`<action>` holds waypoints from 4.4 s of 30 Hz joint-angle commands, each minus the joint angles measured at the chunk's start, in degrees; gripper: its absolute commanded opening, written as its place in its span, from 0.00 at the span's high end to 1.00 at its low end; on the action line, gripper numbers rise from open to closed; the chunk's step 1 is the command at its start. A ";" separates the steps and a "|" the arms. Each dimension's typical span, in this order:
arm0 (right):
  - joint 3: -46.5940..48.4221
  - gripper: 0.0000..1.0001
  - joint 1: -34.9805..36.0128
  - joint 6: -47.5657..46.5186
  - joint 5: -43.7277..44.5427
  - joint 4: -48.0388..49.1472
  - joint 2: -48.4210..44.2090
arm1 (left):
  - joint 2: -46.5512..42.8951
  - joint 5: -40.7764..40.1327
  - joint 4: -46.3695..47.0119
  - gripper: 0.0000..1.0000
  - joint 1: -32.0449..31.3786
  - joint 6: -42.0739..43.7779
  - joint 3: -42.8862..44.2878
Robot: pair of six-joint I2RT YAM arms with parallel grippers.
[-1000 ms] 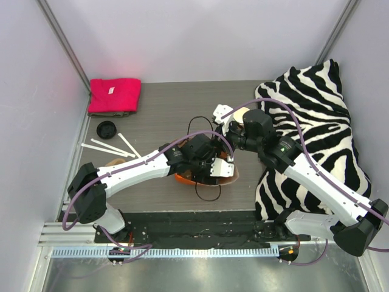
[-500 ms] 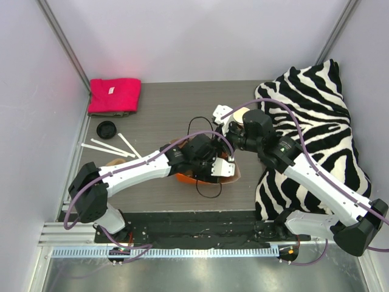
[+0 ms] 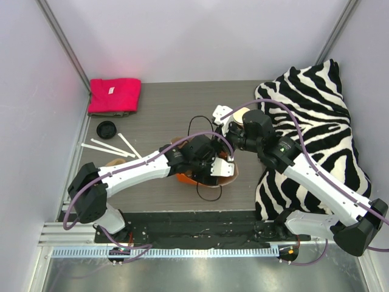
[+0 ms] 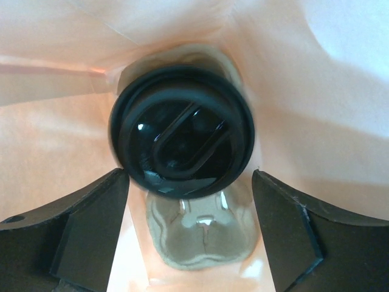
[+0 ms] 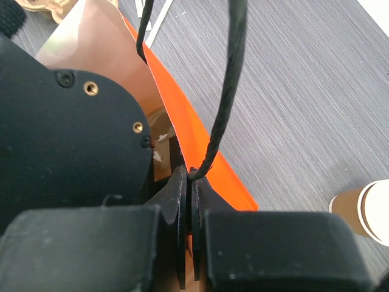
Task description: Pack the takeout coffee
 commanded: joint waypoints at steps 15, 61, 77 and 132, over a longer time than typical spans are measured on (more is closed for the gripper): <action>0.01 0.99 0.19 0.36 1.90 -1.53 -0.44 | -6.53 -1.67 -4.71 0.07 -1.12 1.33 1.51; -0.43 0.99 -0.87 -2.81 2.26 -0.39 0.88 | -15.93 -2.10 -7.88 0.21 -0.07 -4.56 5.82; -0.16 0.99 -0.87 -3.24 2.08 -0.21 1.15 | -16.37 -1.75 -7.00 0.37 1.60 -8.34 6.69; 19.08 0.97 -6.23 16.88 8.33 9.46 25.14 | -2.40 6.15 -25.28 0.54 60.48 -54.21 23.32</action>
